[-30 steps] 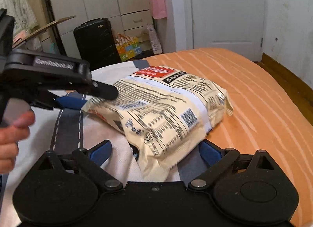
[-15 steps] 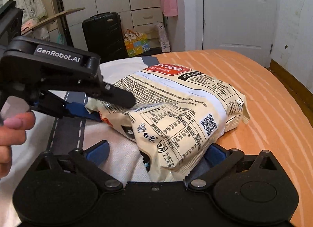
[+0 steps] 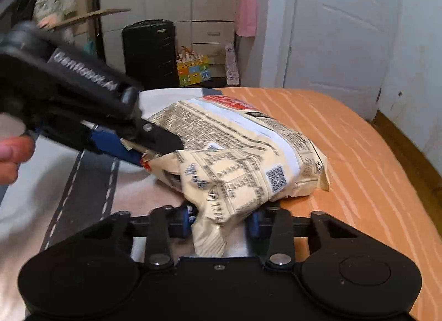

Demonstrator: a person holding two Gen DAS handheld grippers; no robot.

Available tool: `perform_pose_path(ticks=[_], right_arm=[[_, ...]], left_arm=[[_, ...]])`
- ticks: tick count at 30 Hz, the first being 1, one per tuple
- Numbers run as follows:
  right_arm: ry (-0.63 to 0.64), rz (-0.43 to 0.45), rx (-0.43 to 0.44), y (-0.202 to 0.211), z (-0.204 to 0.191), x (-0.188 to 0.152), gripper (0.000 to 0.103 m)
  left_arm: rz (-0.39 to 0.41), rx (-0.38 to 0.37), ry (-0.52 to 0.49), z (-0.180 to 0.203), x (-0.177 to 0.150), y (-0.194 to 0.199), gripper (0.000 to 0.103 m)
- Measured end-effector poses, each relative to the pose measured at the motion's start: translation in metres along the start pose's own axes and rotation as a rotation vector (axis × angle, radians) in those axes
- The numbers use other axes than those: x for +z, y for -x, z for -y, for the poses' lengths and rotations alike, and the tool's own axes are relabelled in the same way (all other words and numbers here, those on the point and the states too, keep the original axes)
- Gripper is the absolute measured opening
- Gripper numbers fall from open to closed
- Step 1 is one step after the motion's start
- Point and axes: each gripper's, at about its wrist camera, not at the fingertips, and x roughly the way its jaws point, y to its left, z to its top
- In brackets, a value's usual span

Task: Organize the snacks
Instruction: 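Grasp the cream snack bag with the left gripper while the right gripper pinches it, then carry the cream snack bag into the pink box and release it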

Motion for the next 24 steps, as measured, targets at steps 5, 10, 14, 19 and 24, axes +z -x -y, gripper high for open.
perform_pose_path(ticks=[5,10,14,19,24], right_arm=[[0.019,0.003,0.011,0.012,-0.010,0.000,0.027],[0.101,0.030,0.034,0.035,-0.026,0.000,0.025],[0.134,0.027,0.058,0.053,-0.039,0.001,0.023],[0.161,0.001,0.102,0.075,-0.054,0.007,0.021],[0.233,0.009,0.136,0.101,-0.073,0.006,0.021]], left_arm=[[0.003,-0.004,0.019,-0.001,-0.009,0.017,0.037],[0.024,0.001,0.007,-0.002,-0.019,0.045,0.036],[0.018,0.020,0.000,-0.002,-0.026,0.071,0.036],[-0.012,0.048,0.009,-0.005,-0.034,0.101,0.035],[-0.006,0.073,0.022,-0.007,-0.051,0.139,0.034]])
